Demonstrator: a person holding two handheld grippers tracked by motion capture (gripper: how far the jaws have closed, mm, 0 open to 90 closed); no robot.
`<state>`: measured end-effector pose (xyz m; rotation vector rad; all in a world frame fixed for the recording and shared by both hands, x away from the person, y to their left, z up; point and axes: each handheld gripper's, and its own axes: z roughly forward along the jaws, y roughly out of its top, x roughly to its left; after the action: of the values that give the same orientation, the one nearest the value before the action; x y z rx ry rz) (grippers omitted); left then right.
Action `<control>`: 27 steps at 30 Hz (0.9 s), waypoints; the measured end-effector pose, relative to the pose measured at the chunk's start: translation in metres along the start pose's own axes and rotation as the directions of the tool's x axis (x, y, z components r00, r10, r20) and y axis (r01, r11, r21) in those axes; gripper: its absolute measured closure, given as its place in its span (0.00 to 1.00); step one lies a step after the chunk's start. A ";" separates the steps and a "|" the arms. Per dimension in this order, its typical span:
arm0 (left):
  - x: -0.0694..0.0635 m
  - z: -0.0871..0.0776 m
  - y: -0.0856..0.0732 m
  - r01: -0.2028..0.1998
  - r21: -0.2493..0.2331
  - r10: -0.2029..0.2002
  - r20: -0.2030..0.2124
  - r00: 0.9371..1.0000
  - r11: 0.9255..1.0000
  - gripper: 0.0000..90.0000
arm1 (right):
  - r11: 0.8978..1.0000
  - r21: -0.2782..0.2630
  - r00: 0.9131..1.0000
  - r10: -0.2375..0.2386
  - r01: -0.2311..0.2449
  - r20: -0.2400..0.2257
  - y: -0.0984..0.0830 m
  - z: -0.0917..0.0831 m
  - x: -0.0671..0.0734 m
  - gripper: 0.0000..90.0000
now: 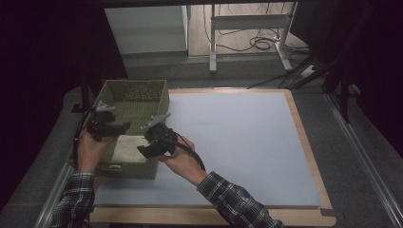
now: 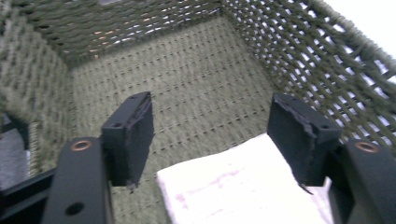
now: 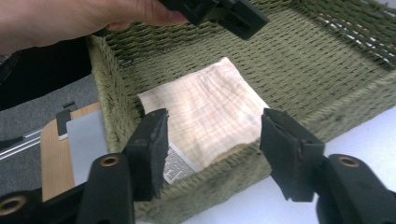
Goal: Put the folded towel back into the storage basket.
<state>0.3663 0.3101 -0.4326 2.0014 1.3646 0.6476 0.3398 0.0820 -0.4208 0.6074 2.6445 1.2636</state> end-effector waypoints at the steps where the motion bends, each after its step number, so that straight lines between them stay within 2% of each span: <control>1: 0.000 0.000 0.001 -0.001 0.004 0.001 0.002 1.000 1.000 0.32 | 1.000 -0.003 1.000 -0.005 0.005 0.000 -0.001 -0.001 -0.002 0.43; 3: -0.002 0.002 0.002 0.011 0.005 -0.011 0.025 1.000 1.000 0.29 | 1.000 -0.007 1.000 -0.007 0.007 0.000 -0.002 -0.003 -0.004 0.40; 12: -0.012 0.005 0.007 0.036 -0.015 -0.034 0.079 0.996 0.999 0.18 | 0.998 -0.034 0.999 -0.043 0.044 0.012 -0.012 -0.017 -0.011 0.33; 16: -0.020 0.005 0.012 0.021 -0.018 -0.019 0.092 0.996 1.000 0.13 | 0.999 -0.039 0.999 -0.035 0.035 0.007 -0.018 -0.023 -0.017 0.31; 21: -0.029 0.004 0.019 0.026 -0.034 -0.022 0.113 0.993 0.999 0.09 | 0.999 -0.041 1.000 -0.027 0.028 0.010 -0.026 -0.030 -0.025 0.30; 27: -0.042 0.004 0.025 0.020 -0.053 -0.012 0.155 0.988 0.998 0.08 | 0.999 -0.043 1.000 -0.024 0.024 0.013 -0.036 -0.039 -0.034 0.29</control>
<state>0.3700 0.2631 -0.4193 1.9520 1.2564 0.5060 0.3485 0.0191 -0.4252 0.5738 2.5989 1.3026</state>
